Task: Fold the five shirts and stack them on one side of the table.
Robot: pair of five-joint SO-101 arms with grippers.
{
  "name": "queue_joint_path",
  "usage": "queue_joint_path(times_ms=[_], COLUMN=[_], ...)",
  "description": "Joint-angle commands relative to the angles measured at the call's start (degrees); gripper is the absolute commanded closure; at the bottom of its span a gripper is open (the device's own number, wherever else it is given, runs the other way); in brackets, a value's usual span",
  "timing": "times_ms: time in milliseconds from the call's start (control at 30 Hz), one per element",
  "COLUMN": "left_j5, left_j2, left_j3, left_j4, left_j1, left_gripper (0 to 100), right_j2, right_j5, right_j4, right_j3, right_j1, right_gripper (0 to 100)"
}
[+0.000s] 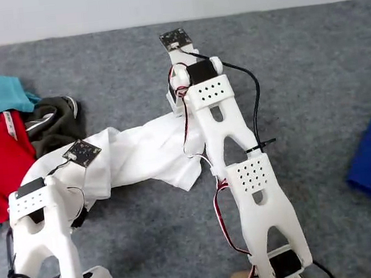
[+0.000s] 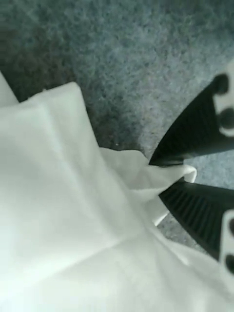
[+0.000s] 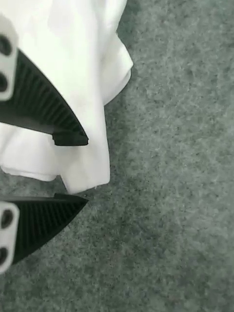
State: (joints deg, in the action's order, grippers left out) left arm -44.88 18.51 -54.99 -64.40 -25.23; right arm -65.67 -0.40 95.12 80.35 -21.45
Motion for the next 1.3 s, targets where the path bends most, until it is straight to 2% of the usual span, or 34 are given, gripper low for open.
queue_joint_path(times_ms=[0, 300, 667, 900, 1267], left_j5=[0.18, 0.18, 0.18, 0.18, 0.18], left_j2=[0.35, 0.26, 0.26, 0.26, 0.26], left_j3=[0.22, 0.22, 0.13, 0.13, 0.04], left_j4=[0.88, 0.97, 0.97, 0.79, 0.79], left_j1=[0.18, 0.18, 0.09, 0.00, -0.09], left_gripper=[100, 100, 100, 100, 100], right_j2=[0.92, 1.01, 2.59, 2.77, 2.15], right_j5=[-0.79, 4.04, 4.48, 4.22, 4.13], right_j4=[-0.13, 0.04, 2.51, 2.59, 0.31], right_j3=[2.90, 2.90, 2.90, 2.90, 2.46], right_j1=[-0.22, -0.13, 1.10, 2.33, 2.24], right_gripper=[83.1, 99.1, 98.5, 86.9, 86.9])
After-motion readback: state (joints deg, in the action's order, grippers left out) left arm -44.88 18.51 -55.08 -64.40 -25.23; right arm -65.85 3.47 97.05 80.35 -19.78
